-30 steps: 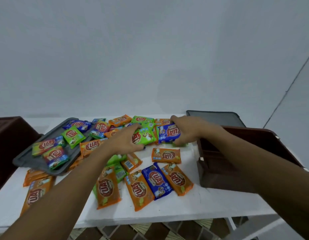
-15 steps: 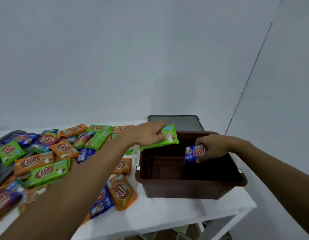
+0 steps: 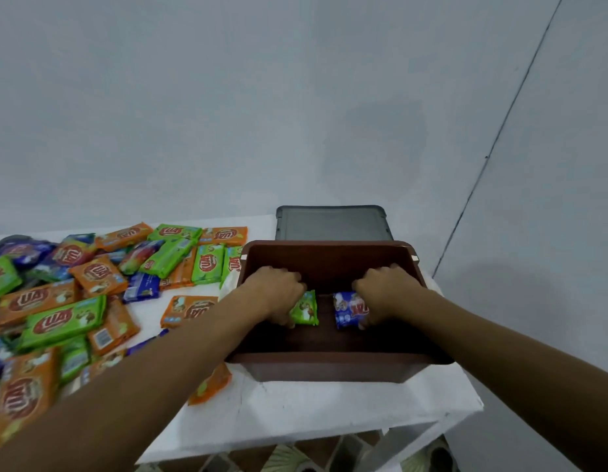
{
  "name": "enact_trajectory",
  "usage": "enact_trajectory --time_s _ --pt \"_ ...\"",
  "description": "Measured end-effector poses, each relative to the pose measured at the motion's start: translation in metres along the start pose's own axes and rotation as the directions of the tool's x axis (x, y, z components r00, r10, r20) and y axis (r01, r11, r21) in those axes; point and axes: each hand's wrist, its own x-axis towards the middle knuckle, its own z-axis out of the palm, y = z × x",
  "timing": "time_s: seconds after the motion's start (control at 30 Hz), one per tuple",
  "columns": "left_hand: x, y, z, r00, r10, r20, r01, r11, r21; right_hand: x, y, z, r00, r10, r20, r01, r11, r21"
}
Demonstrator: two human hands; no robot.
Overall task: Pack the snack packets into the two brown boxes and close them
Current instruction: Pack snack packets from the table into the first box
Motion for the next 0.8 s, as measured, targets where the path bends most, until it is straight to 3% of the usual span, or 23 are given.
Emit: enact_trajectory --time_s 0.17,0.27,0.43,0.6,0.7,0.8 --pt "-0.001 0.003 -0.006 0.999 -0.013 -0.039 0.013 1.000 0.000 -0.001 0.001 -0.003 0.989 -0.060 -0.133 0.059 0.998 -0.009" --pt "0.001 0.004 -0.004 1.000 0.007 0.002 -0.007 1.000 -0.015 0.003 -0.001 0.001 0.990 -0.113 -0.087 0.113 0.994 0.001" --pt "0.001 0.003 -0.005 0.995 -0.095 0.044 0.096 0.994 -0.041 0.005 -0.002 0.000 0.995 -0.085 -0.044 0.087 0.995 0.042" --pt "-0.010 -0.007 -0.016 0.997 -0.047 0.067 0.047 0.999 0.011 0.005 0.001 -0.015 0.996 -0.085 0.034 0.083 0.995 0.057" --pt "-0.026 -0.035 -0.020 0.995 0.032 -0.091 -0.037 0.998 -0.056 0.006 0.003 -0.032 0.995 -0.094 -0.024 0.096 0.986 0.136" --pt "-0.048 -0.075 -0.011 0.934 -0.006 -0.356 -0.119 0.937 -0.328 0.012 -0.006 -0.053 0.977 -0.119 -0.179 0.151 0.972 0.179"
